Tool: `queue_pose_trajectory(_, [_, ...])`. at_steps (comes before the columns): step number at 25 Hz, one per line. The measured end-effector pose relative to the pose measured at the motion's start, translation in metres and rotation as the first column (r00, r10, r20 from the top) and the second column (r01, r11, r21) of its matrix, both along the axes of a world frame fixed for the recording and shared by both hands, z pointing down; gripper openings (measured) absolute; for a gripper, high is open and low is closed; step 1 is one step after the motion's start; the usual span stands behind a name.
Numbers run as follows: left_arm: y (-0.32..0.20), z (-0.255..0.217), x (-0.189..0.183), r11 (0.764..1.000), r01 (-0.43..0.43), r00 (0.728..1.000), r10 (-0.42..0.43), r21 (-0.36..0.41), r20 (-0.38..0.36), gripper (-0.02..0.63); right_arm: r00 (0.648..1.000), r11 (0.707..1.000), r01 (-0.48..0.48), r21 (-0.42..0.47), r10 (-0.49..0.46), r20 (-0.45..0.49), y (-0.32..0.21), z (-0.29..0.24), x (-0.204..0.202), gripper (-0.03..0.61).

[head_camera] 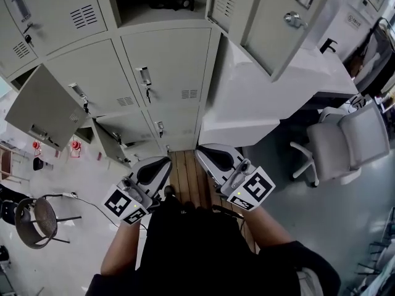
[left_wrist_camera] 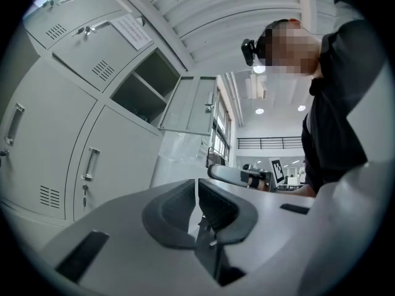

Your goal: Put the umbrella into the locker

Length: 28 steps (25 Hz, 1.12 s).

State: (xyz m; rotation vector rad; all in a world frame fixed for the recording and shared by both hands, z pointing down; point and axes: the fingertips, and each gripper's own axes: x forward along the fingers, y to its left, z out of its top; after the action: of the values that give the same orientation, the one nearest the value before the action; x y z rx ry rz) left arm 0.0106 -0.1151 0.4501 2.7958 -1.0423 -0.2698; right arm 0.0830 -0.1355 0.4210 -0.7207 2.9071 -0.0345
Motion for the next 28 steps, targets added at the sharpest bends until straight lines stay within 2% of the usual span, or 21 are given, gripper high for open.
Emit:
queue_pose_trajectory(4, [0.001,0.008,-0.003,1.000,0.008,1.000,-0.008,-0.002,0.000,0.028,1.000,1.000,0.000,0.000,0.000,-0.012,0.004,0.018,-0.001,0.011])
queue_pose_trajectory(6, [0.001,0.010,-0.005,0.999,0.003,0.997,-0.005,-0.038,-0.071,0.028,1.000,1.000,-0.002,0.015,0.002,-0.004,0.007,0.024,0.000,0.011])
queue_pose_trajectory(8, [0.001,0.007,-0.005,0.999,-0.005,0.993,-0.001,-0.042,-0.122,0.028,1.000,1.000,-0.006,0.008,0.006,-0.004,0.007,0.029,0.002,0.011])
queue_pose_trajectory(14, [-0.004,0.015,-0.007,0.999,-0.006,0.996,0.002,-0.042,-0.093,0.028,1.000,1.000,-0.008,-0.012,0.007,-0.015,0.002,0.037,-0.002,0.011])
queue_pose_trajectory(24, [-0.002,0.026,-0.008,0.998,-0.012,0.996,0.006,-0.065,-0.092,0.028,1.000,1.000,0.015,-0.016,-0.015,-0.023,0.000,0.041,-0.019,0.011])
queue_pose_trajectory(28, [-0.001,0.024,-0.013,0.995,-0.010,0.992,-0.003,-0.102,-0.130,0.028,1.000,0.997,0.012,-0.077,-0.011,0.018,-0.003,0.047,-0.020,0.011])
